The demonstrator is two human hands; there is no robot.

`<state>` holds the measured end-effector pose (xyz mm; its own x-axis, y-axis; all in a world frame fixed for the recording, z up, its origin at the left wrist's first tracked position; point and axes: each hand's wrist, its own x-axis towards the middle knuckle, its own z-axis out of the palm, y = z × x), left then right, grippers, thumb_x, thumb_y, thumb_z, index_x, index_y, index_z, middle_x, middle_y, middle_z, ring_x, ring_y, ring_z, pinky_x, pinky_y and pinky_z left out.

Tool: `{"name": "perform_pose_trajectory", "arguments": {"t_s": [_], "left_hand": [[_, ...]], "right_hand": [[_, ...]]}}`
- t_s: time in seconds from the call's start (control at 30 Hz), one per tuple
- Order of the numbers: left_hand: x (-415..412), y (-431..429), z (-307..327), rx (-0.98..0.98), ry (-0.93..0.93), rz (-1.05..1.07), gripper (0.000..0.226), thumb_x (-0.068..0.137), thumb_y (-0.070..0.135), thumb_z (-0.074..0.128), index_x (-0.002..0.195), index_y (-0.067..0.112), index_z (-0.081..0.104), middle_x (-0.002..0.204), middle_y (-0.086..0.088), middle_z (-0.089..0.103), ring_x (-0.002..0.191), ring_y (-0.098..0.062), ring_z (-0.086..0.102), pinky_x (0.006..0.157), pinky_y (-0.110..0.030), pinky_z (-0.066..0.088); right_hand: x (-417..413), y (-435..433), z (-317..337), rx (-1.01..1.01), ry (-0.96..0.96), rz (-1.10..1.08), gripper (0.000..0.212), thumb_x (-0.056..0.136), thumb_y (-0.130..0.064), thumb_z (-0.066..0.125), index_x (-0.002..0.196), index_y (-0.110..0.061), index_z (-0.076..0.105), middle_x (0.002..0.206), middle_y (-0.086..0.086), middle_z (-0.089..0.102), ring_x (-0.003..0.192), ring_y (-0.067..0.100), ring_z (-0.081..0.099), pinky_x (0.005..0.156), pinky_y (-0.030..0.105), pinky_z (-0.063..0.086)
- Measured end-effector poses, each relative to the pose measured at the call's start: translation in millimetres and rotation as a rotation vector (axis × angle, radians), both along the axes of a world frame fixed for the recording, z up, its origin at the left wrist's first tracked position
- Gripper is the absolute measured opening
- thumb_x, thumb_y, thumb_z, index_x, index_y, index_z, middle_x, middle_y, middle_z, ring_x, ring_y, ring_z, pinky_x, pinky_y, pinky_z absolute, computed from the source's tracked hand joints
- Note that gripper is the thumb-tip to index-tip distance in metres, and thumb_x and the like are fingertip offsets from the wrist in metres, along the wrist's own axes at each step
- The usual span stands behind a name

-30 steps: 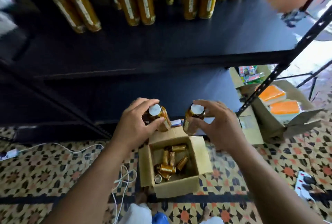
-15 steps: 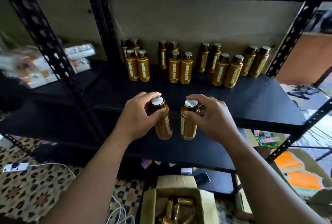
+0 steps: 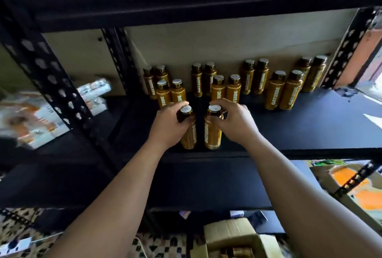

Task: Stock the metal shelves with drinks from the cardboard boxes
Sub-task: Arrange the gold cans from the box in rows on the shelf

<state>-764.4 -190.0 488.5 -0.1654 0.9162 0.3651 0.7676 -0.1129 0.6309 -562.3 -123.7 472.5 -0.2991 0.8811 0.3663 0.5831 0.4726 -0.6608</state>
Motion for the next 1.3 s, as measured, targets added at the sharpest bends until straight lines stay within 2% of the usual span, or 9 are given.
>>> {"name": "perform_pose_trajectory", "arguments": {"t_s": [0.07,0.2,0.37,0.43,0.6,0.73,0.93,1.1,1.3], "left_hand": [[-4,12,-4,-0.011,-0.033,-0.012,0.046,0.09,0.032,0.074,0.134,0.024,0.063,0.129,0.006,0.065,0.119,-0.012,0.059,0.101,-0.038,0.051],[-6,27,-6,-0.043,-0.045,-0.053,0.041,0.091,0.03,0.073,0.131,0.029,0.061,0.126,0.009,0.065,0.114,-0.01,0.06,0.098,-0.038,0.053],[-15,37,-11,-0.072,-0.043,-0.08,0.043,0.094,0.033,0.07,0.135,0.034,0.057,0.137,0.007,0.06,0.125,-0.015,0.056,0.102,-0.04,0.051],[-17,38,-12,-0.063,-0.036,-0.09,0.045,0.095,0.032,0.069,0.138,0.032,0.057,0.141,0.006,0.057,0.129,-0.013,0.053,0.103,-0.034,0.048],[-18,37,-16,0.006,-0.015,-0.098,0.045,0.094,0.021,0.071,0.138,0.023,0.06,0.14,0.002,0.051,0.126,-0.007,0.048,0.101,-0.016,0.038],[-18,39,-15,-0.006,-0.011,-0.103,0.046,0.094,0.02,0.07,0.139,0.024,0.059,0.14,0.003,0.052,0.126,-0.006,0.048,0.091,-0.003,0.031],[-22,37,-11,-0.018,0.021,-0.123,0.047,0.096,0.023,0.067,0.142,0.025,0.057,0.146,0.001,0.052,0.133,-0.013,0.049,0.102,-0.023,0.04],[-24,37,-9,-0.031,0.019,-0.151,0.046,0.098,0.021,0.065,0.143,0.025,0.055,0.148,0.001,0.051,0.136,-0.016,0.048,0.107,-0.03,0.043],[-25,40,-12,-0.03,0.012,-0.142,0.047,0.098,0.021,0.065,0.143,0.027,0.055,0.15,0.003,0.05,0.137,-0.015,0.046,0.107,-0.03,0.043]], "right_hand": [[-6,9,2,-0.023,0.016,0.012,0.044,0.088,-0.038,0.077,0.13,-0.038,0.065,0.115,-0.008,0.071,0.092,0.014,0.064,0.084,0.034,0.056],[-9,24,3,-0.048,0.03,0.083,0.042,0.09,-0.036,0.077,0.13,-0.038,0.065,0.123,-0.011,0.069,0.104,0.009,0.062,0.087,0.03,0.052],[-6,35,1,-0.091,0.025,0.126,0.044,0.093,-0.035,0.074,0.134,-0.04,0.06,0.12,-0.017,0.063,0.105,0.006,0.06,0.079,0.018,0.046],[-5,36,-2,-0.101,0.03,0.147,0.044,0.094,-0.034,0.073,0.136,-0.04,0.059,0.12,-0.021,0.059,0.106,0.002,0.057,0.079,0.013,0.043],[-6,38,-8,-0.053,0.023,0.17,0.045,0.096,-0.034,0.071,0.14,-0.038,0.059,0.133,-0.018,0.055,0.117,0.004,0.055,0.09,0.021,0.046],[-9,38,-8,-0.034,-0.007,0.187,0.044,0.099,-0.035,0.067,0.142,-0.036,0.058,0.132,-0.014,0.053,0.117,0.002,0.051,0.086,0.008,0.037],[-8,41,1,-0.053,-0.042,0.21,0.042,0.102,-0.035,0.061,0.144,-0.037,0.057,0.134,-0.007,0.059,0.122,0.009,0.054,0.093,0.026,0.045],[-10,39,1,-0.034,-0.034,0.21,0.04,0.102,-0.034,0.062,0.141,-0.035,0.057,0.138,-0.009,0.06,0.114,0.002,0.054,0.084,0.018,0.044],[-11,37,-2,-0.035,0.005,0.206,0.036,0.101,-0.033,0.063,0.137,-0.034,0.059,0.13,-0.01,0.062,0.111,0.007,0.06,0.086,0.026,0.053]]}}
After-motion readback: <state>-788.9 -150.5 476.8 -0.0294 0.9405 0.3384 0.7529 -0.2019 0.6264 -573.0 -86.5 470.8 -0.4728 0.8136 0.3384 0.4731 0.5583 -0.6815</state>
